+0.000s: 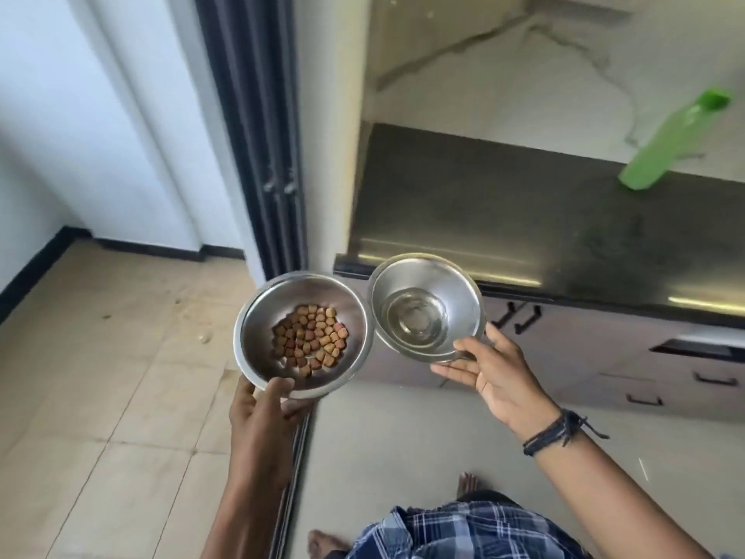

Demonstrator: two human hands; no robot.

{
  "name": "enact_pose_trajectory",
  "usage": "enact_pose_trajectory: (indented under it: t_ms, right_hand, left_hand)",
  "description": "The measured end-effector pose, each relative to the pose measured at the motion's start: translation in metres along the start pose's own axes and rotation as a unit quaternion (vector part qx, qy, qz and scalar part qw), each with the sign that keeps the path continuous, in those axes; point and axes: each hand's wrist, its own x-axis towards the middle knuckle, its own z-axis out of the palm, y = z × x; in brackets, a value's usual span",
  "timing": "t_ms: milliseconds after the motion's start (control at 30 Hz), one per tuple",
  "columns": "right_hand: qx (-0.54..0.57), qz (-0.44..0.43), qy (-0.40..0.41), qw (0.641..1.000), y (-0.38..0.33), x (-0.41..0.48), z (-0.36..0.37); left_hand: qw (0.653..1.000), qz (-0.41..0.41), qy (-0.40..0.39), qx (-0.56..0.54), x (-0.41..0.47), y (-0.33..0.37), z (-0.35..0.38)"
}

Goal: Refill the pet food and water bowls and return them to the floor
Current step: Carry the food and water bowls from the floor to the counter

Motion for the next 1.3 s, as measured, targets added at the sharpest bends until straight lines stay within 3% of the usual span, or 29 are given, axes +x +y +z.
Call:
enact_pose_trajectory:
  t_ms: [267,467,700,900,1300]
  right_hand:
    - [0.061,-0.038,0.093,0.993,-0.056,0.021,-0.108]
    - [0.096,-0.055,0.116,0.987,-0.093,0.054,-0.200]
    - [0.102,-0.066,0.126,0.985,-0.160,0.125,-0.328]
    - [0.122,-0.066,0.148,0.979,-0.209,0.182,-0.414]
    - [0.185,-0.080,0.220,0.954,-0.253,0.268,-0.490]
  left_hand:
    - [0.995,-0.003,-0.096,0.033,0.015,-0.033,0.125]
    - [0.988,-0.010,-0.149,0.045,0.022,-0.080,0.221]
    - [0.986,0.014,-0.154,0.058,0.035,-0.147,0.357]
    - [0.988,-0.038,-0.118,0.090,0.048,-0.187,0.461]
    - [0.976,-0.075,-0.147,0.145,0.097,-0.233,0.591]
